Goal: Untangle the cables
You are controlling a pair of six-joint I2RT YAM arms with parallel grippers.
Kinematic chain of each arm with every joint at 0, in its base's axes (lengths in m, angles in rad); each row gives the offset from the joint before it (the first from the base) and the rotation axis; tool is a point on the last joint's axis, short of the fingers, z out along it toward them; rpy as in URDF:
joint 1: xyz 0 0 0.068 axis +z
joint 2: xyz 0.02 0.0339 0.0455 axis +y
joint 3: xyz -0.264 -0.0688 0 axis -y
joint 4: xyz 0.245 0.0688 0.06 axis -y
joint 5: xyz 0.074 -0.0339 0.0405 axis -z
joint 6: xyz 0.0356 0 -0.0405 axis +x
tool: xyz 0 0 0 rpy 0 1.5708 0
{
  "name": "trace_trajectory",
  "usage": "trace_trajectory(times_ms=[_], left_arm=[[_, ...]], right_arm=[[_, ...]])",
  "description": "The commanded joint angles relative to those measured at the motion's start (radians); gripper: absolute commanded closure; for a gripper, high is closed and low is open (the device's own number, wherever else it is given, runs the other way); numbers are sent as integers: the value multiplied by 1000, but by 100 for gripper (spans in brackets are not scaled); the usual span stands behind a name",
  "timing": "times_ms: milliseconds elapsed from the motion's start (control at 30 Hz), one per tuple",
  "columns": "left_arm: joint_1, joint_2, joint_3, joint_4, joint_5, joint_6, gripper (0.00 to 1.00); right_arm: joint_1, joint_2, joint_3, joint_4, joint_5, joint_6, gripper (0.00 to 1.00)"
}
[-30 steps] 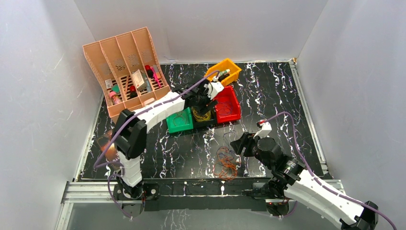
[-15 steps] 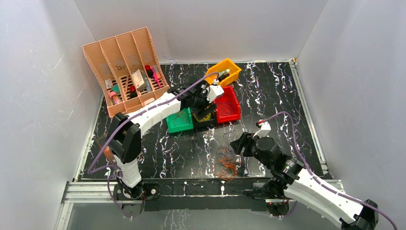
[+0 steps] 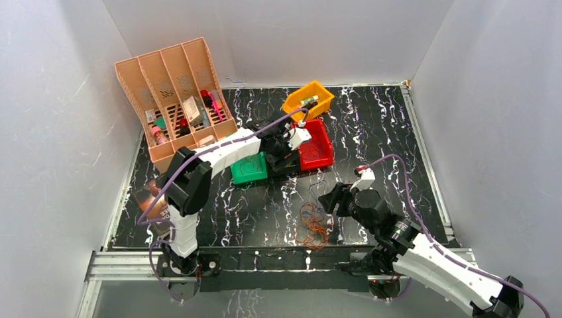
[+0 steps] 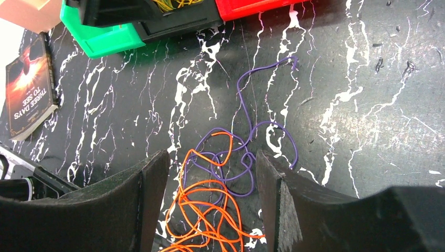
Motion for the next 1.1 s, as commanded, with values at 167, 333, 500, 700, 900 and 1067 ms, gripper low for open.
trace_trajectory(times_ms=[167,333,500,700,900,1067], left_arm=[[-1,59,74,-10,-78,8,43],[5,83,100,5,-89,13,48],[9,92,122,15,-78,9,51],[14,105,128,23,-83,8,55],[28,107,117,51,-93,2,54],[44,108,110,81,-90,-4,52]], right_arm=[[4,-36,31,-3,15,-19,30],[4,-56,31,-26,26,-14,31],[4,-62,31,-19,28,-7,31],[5,-56,31,-29,30,-11,31],[4,-59,31,-28,31,-9,31],[3,-51,31,-24,27,-9,31]])
